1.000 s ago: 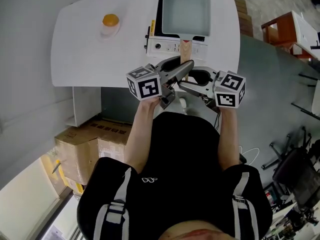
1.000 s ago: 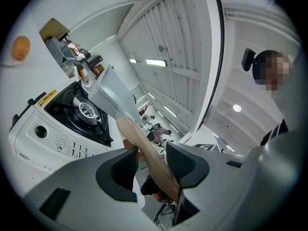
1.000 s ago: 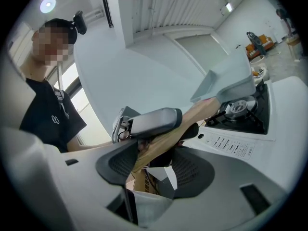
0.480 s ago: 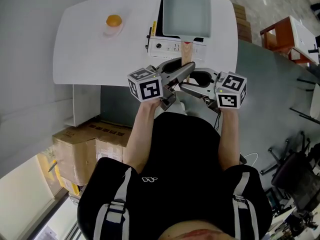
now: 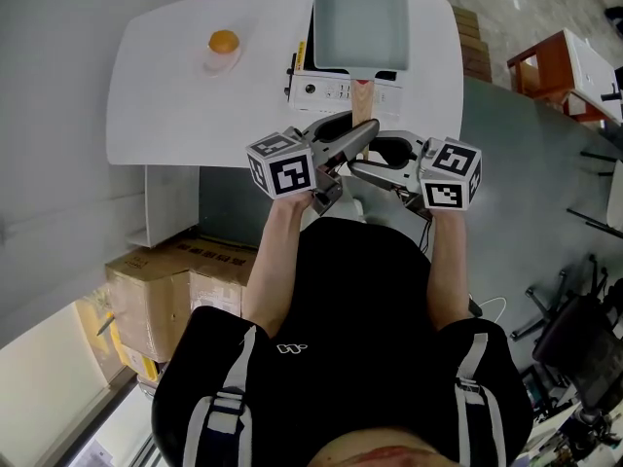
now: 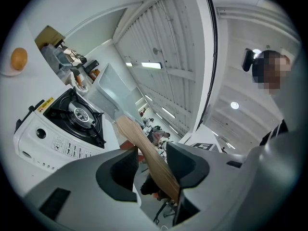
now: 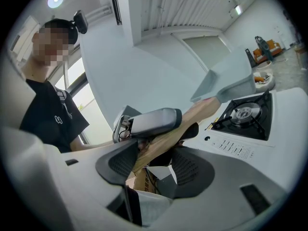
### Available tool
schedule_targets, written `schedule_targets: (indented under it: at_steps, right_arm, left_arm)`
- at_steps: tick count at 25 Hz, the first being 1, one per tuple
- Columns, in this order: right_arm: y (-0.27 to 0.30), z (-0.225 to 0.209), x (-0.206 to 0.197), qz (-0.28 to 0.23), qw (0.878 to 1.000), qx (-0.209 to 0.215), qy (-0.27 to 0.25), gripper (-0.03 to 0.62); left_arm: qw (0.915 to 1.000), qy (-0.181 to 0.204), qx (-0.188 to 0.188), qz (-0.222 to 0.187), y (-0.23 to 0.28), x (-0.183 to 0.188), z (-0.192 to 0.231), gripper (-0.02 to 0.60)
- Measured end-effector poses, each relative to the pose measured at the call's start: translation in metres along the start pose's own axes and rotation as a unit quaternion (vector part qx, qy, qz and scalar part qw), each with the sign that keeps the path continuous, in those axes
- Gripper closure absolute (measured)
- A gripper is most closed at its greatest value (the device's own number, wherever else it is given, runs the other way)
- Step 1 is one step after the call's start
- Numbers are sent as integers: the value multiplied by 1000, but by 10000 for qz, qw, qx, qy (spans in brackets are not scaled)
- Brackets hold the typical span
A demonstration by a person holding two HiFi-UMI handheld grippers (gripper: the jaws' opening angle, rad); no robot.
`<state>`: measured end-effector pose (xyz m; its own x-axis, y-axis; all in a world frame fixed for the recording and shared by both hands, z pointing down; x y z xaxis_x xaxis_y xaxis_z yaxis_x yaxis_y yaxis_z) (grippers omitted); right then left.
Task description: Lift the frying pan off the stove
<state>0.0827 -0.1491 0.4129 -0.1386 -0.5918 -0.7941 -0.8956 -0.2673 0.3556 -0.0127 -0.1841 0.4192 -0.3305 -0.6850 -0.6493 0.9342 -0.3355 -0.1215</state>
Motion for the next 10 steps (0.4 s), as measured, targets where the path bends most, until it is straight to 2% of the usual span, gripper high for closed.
schedule_targets:
  at_steps: [10]
  right_arm:
    - [-3,-6,3,-68,10000,26,68,365]
  left_arm:
    - [9999,12,27,111,7,3,2,397]
Point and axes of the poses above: the fingertips, and each gripper's own axes: y forward along the fingers, z to its left, x out of its top, the point moved 7 cm from there along -y, backward along the fingers, and after that the axes turned 12 degrees about -x, right-handed, at the moved point
